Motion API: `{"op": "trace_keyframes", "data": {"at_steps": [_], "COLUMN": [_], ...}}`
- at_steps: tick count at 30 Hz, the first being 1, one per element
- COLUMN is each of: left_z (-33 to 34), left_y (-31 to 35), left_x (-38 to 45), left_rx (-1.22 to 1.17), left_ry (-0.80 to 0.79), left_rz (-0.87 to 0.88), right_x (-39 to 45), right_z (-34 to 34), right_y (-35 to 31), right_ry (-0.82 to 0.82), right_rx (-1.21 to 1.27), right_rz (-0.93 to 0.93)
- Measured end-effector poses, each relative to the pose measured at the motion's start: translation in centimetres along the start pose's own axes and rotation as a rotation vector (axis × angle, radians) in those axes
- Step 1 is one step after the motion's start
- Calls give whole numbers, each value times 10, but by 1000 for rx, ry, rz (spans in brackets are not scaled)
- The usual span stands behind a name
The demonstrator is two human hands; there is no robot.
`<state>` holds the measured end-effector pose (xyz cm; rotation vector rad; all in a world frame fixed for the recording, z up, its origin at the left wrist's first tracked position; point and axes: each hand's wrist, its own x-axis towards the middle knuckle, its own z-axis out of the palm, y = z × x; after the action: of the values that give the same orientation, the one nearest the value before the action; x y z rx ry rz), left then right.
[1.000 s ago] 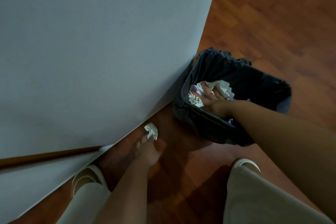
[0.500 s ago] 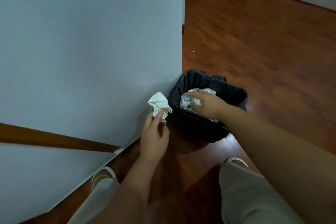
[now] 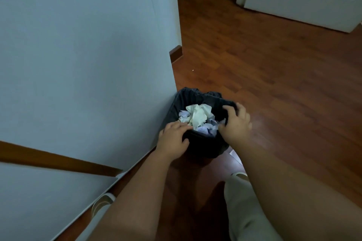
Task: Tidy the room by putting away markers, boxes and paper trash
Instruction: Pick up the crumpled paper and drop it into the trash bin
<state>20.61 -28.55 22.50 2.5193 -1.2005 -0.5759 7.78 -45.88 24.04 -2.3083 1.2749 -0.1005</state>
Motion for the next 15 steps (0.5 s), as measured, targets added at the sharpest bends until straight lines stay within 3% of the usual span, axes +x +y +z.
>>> {"op": "trace_keyframes", "data": {"at_steps": [3,6,8,15], "left_z": [5,10,16,33], "left_y": [-1,0,-2,-7], "left_x": [-14,-32,-50,-134], "left_rx": [46,49,64,93], "left_ry": [-8,-1,3,39], "left_rz": [24,-6,-19,-112], "right_x": [-5,-14,-22,-60], "right_z": [9,15,15,11], "right_y": [13,20,21,25], "right_ry": [-67,-261,-366,-490], "right_rx": [261,405,386,254], "right_rz": [239,400,372,167]}}
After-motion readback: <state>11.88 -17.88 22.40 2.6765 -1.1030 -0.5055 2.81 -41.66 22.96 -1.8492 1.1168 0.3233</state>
